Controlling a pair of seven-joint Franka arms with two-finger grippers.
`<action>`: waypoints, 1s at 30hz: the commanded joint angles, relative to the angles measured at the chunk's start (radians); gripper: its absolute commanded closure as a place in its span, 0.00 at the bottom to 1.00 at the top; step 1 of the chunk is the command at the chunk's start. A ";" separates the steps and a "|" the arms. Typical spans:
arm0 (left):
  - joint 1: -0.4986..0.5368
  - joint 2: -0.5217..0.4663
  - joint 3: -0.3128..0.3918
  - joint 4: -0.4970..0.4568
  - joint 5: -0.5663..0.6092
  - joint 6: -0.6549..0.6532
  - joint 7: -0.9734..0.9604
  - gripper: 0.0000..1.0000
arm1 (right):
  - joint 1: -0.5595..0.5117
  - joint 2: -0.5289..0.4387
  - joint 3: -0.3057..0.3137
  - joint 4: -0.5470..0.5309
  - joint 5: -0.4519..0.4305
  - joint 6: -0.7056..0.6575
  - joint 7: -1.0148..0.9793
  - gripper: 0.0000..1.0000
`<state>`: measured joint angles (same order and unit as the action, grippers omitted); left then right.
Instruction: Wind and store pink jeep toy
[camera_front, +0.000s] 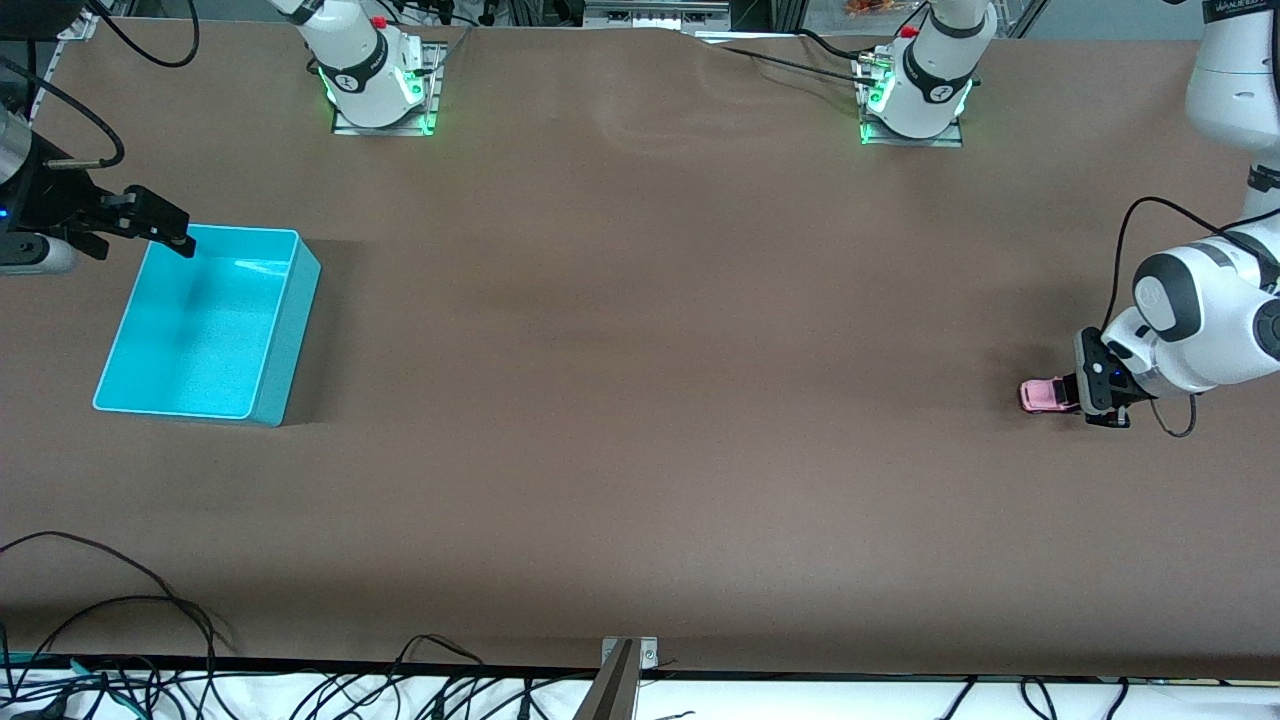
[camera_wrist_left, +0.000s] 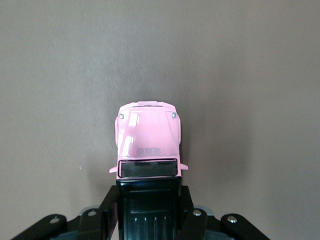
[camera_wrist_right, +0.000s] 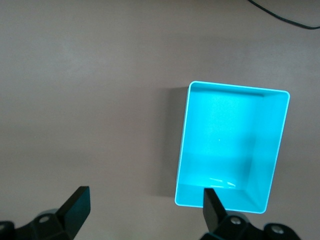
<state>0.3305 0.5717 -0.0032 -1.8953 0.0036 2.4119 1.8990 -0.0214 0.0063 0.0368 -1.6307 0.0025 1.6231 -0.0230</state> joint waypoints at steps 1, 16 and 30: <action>0.047 0.053 -0.001 0.012 0.036 -0.016 0.051 0.97 | 0.000 0.006 -0.001 0.026 0.013 -0.005 -0.011 0.00; 0.122 0.076 -0.001 0.031 0.036 -0.016 0.135 0.99 | -0.002 0.001 -0.006 0.048 0.002 -0.008 -0.015 0.00; 0.165 0.085 -0.001 0.053 0.050 -0.016 0.181 0.99 | -0.002 0.006 -0.005 0.052 0.010 -0.006 -0.015 0.00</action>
<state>0.4617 0.6004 -0.0044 -1.8471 0.0036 2.4120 2.0470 -0.0221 0.0065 0.0343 -1.5953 0.0024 1.6237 -0.0230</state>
